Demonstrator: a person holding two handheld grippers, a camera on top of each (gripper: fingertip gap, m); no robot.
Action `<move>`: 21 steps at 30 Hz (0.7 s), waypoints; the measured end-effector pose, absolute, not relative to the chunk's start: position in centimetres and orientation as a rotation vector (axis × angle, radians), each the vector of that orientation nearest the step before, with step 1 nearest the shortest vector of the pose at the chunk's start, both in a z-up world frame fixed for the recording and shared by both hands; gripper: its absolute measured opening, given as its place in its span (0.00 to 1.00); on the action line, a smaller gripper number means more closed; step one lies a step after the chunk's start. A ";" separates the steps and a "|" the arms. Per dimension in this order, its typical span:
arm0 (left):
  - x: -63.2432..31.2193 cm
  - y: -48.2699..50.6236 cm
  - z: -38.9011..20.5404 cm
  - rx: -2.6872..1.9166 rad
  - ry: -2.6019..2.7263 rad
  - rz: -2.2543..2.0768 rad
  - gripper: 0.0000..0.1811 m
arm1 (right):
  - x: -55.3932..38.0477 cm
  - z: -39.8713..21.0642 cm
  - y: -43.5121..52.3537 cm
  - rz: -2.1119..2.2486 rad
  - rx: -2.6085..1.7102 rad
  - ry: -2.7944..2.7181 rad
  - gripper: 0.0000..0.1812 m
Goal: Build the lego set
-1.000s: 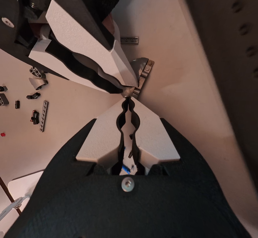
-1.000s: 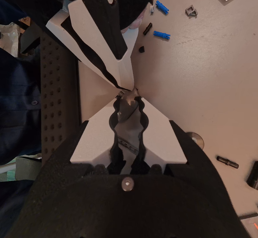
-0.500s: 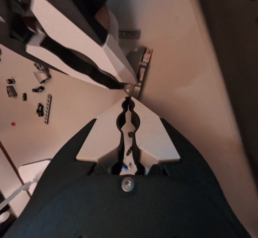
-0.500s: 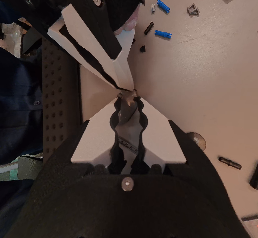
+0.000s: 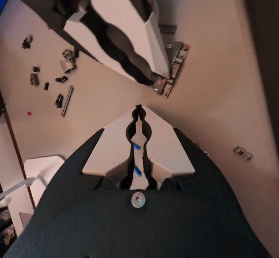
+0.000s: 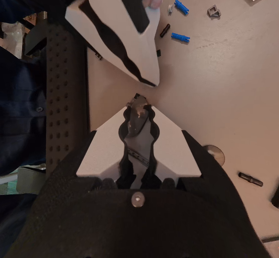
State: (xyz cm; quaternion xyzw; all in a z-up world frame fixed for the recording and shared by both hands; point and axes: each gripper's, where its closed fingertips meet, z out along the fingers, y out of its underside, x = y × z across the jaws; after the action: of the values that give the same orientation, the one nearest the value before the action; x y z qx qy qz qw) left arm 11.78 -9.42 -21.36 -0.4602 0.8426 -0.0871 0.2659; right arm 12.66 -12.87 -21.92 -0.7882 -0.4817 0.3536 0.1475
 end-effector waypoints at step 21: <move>4.2 -14.0 -20.4 -1.409 2.358 -0.468 0.09 | 13.8 -21.6 -14.9 0.705 -2.304 -1.293 0.23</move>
State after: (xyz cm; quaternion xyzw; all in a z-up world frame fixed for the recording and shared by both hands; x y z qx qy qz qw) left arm 4.15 -14.05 -20.35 -0.4978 0.8329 -0.1653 0.1766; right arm 13.77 -14.93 -21.57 -0.8252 -0.4630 0.2524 0.2024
